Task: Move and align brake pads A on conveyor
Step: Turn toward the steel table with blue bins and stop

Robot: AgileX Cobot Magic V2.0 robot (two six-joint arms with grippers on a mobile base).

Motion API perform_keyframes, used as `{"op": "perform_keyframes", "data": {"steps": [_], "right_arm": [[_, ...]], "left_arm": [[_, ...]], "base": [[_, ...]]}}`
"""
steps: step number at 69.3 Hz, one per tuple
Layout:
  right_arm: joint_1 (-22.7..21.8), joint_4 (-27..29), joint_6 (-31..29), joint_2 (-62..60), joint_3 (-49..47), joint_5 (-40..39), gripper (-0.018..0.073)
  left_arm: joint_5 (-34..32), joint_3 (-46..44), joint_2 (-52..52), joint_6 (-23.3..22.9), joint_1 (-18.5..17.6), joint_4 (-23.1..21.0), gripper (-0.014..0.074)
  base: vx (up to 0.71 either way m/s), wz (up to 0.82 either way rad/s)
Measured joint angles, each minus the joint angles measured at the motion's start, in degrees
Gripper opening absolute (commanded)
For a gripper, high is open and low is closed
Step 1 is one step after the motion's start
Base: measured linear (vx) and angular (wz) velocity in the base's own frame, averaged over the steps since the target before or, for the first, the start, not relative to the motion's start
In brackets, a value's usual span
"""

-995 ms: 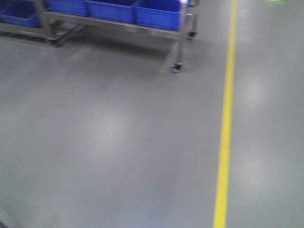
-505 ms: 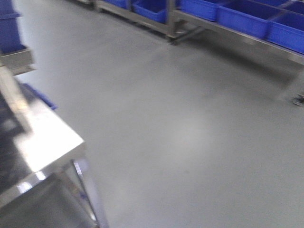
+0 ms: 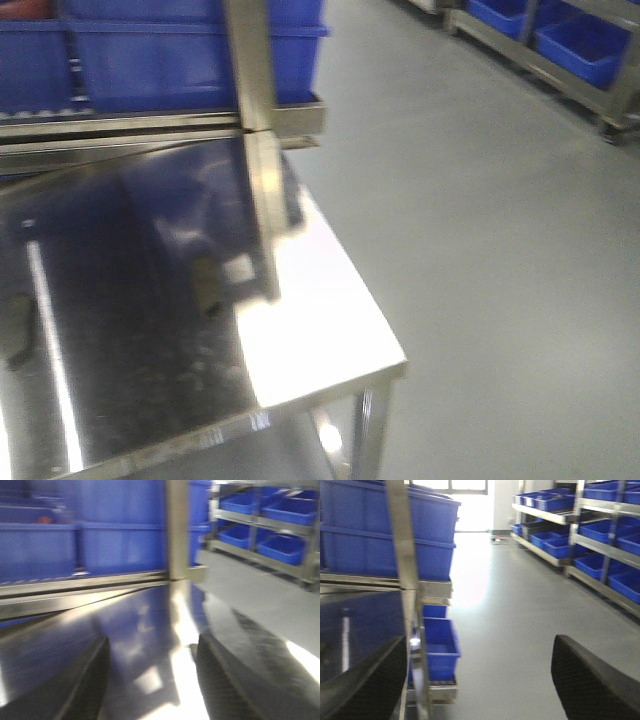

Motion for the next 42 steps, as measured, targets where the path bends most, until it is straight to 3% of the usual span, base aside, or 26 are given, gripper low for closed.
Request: {"op": "perform_keyframes", "data": {"steps": [23, 42], "right_arm": [[0.0, 0.0, 0.0, 0.0, 0.0, 0.0, 0.0563], [0.0, 0.0, 0.0, 0.0, 0.0, 0.0, 0.0563]], "left_arm": [[0.0, 0.0, 0.0, 0.0, 0.0, 0.0, 0.0388], [0.0, 0.0, 0.0, 0.0, 0.0, 0.0, 0.0388]], "base": [[0.17, 0.7], [0.11, 0.41]]}}
